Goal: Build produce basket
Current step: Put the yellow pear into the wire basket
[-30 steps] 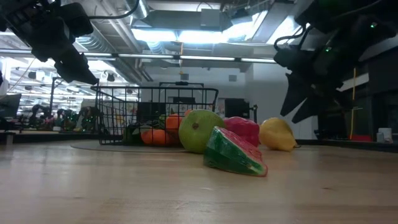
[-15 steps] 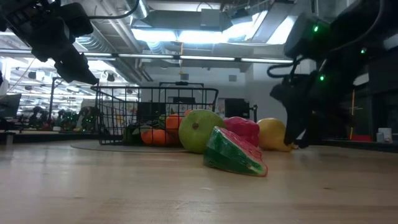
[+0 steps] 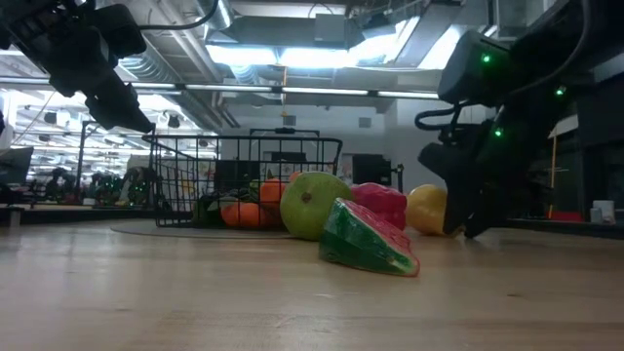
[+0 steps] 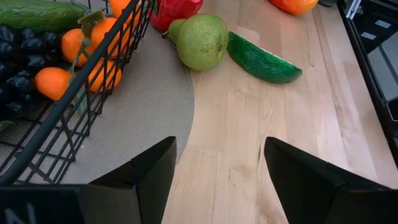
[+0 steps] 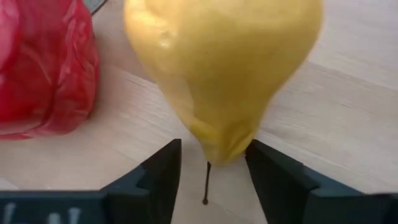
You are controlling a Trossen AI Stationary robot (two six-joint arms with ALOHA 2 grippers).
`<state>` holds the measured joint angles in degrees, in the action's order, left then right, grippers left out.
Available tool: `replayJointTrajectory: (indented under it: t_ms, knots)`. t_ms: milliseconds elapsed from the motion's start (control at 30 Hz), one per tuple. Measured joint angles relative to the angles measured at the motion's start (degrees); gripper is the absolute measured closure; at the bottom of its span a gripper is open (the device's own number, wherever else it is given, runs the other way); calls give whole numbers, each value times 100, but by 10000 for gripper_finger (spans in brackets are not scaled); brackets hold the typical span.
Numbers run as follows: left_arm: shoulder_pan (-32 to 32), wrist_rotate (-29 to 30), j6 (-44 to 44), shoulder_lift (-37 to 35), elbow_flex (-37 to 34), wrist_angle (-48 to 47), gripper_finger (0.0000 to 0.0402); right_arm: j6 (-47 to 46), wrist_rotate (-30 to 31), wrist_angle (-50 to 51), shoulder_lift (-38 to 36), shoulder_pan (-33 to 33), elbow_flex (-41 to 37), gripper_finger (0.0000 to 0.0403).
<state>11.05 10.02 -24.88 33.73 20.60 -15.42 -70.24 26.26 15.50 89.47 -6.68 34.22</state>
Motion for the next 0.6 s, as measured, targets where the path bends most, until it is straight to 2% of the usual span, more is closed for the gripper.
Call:
replayJointTrajectory:
  t_ms: [267, 600]
  knots:
    - [1, 0, 0, 0, 0, -1, 160, -6, -86, 154, 0, 8, -4, 304]
    - [1, -1, 0, 0, 0, -2, 160, 40, -209, 127, -2, -23, -7, 395]
